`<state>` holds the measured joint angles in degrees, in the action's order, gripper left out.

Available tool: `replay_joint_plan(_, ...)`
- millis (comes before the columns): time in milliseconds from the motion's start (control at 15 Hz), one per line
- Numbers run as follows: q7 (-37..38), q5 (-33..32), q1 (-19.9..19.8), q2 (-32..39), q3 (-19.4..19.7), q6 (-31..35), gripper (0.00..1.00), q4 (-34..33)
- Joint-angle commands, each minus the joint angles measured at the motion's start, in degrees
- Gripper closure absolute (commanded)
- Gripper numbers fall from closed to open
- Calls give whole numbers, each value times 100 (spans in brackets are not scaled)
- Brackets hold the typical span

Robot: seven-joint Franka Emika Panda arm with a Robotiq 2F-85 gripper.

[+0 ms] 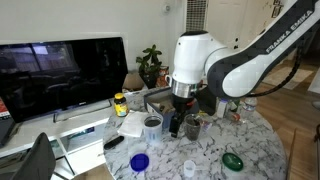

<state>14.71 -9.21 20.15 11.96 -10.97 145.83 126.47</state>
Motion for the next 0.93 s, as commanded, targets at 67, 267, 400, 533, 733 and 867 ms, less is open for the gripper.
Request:
replay_joint_plan(67, -190, 338, -219, -1235, -137, -1048, 0, 347)
replay_joint_plan(267, -174, 331, -295, -1810, -166, -1576, 0, 375)
replay_joint_plan(400, -181, 364, -342, -2104, -184, -1857, 0, 409)
replay_joint_plan(533, -143, 343, -386, -2352, -196, -2004, 0, 492)
replay_joint_plan(733, -81, 229, -444, -2172, -254, -1962, 0, 271)
replay_joint_plan(867, -83, 231, -453, -2226, -257, -1963, 0, 324)
